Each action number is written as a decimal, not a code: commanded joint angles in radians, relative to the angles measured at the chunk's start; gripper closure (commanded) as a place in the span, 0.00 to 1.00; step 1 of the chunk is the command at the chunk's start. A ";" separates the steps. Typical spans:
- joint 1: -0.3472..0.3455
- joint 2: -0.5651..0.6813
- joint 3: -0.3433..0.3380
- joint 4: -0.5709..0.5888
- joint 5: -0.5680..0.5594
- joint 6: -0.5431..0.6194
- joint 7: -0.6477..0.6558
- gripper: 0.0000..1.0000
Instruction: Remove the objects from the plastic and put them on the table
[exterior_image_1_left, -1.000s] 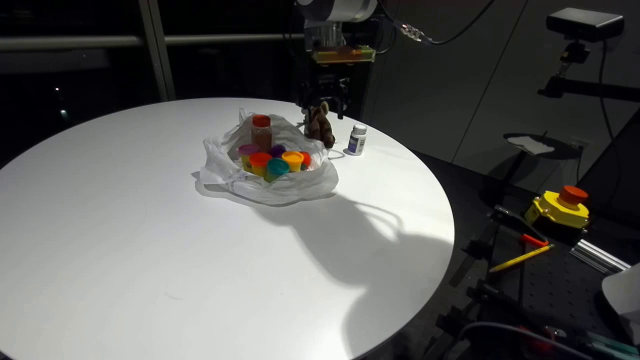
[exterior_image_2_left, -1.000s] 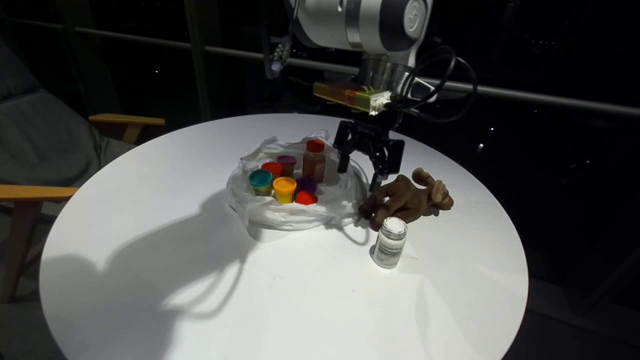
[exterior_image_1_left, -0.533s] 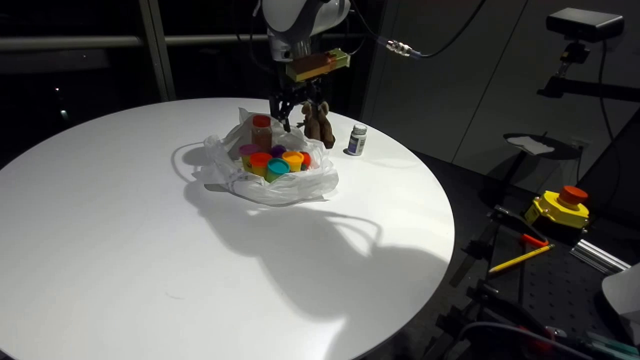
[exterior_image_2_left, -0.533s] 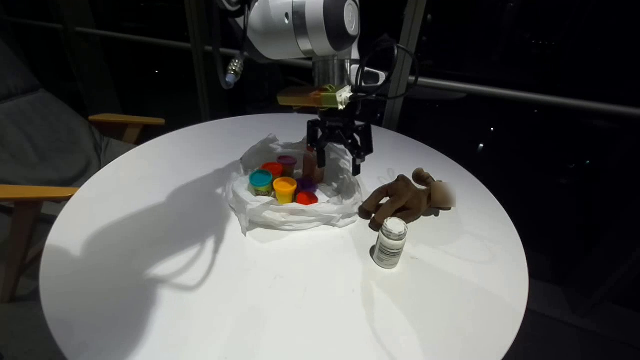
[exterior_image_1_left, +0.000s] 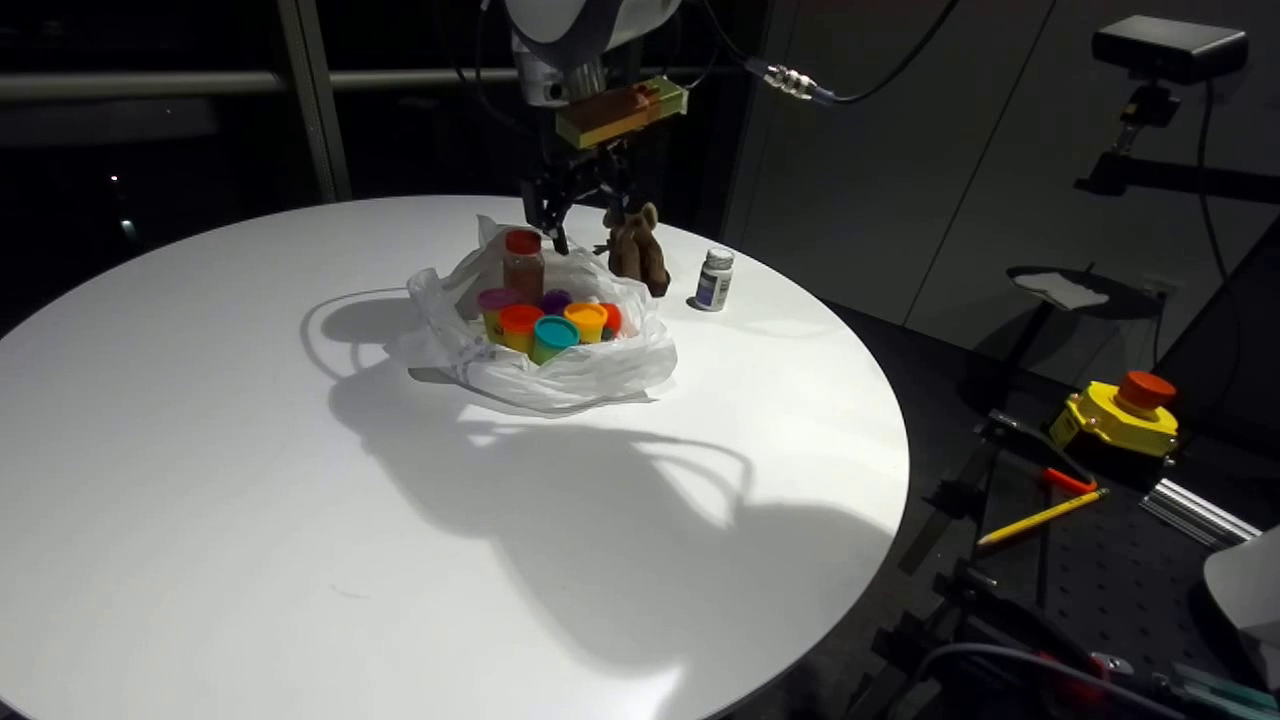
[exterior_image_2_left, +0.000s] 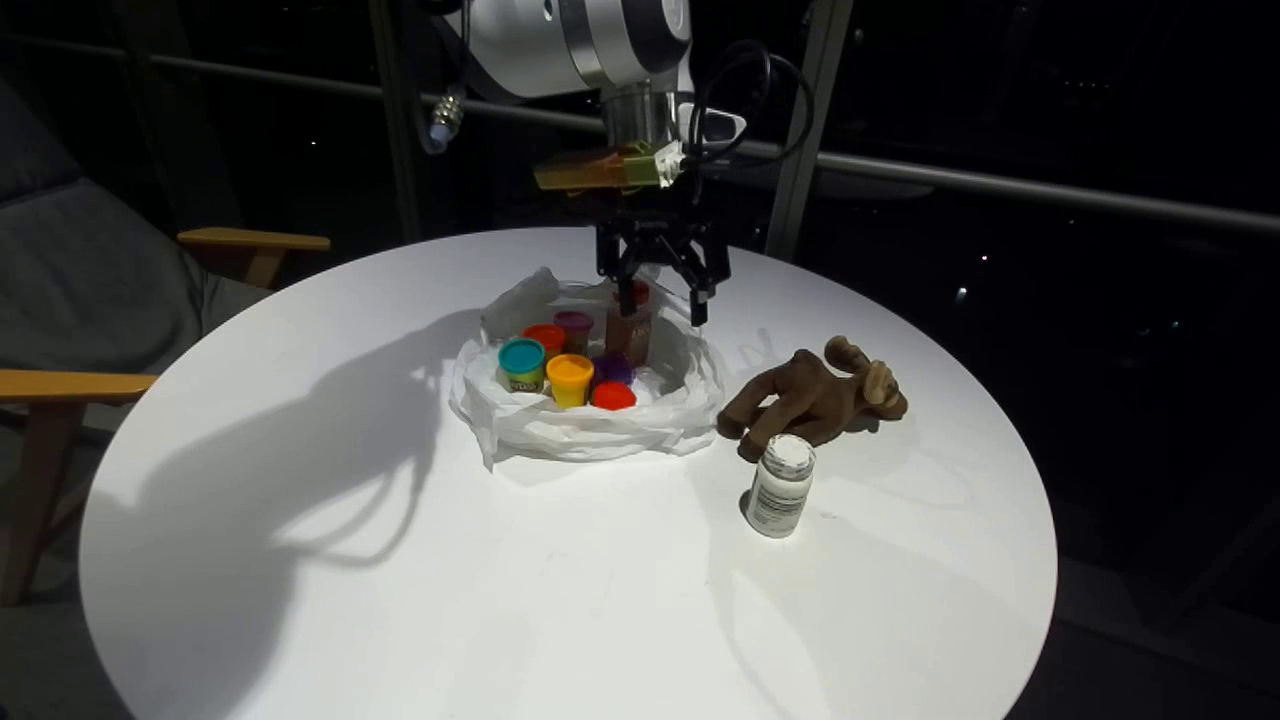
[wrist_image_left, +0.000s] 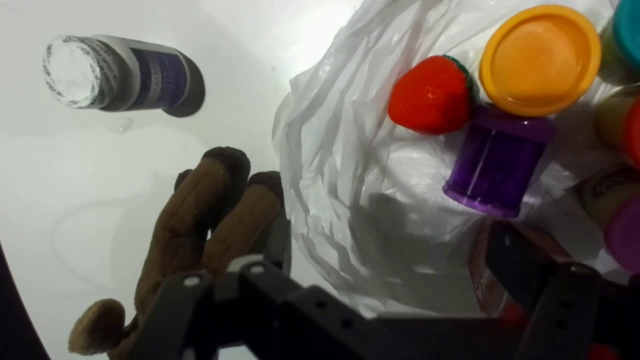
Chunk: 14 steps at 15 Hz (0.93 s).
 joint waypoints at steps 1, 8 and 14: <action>-0.029 -0.024 0.047 0.030 0.066 -0.087 -0.045 0.00; -0.055 -0.015 0.091 0.082 0.158 -0.210 -0.079 0.00; -0.071 0.028 0.120 0.098 0.211 -0.131 -0.127 0.00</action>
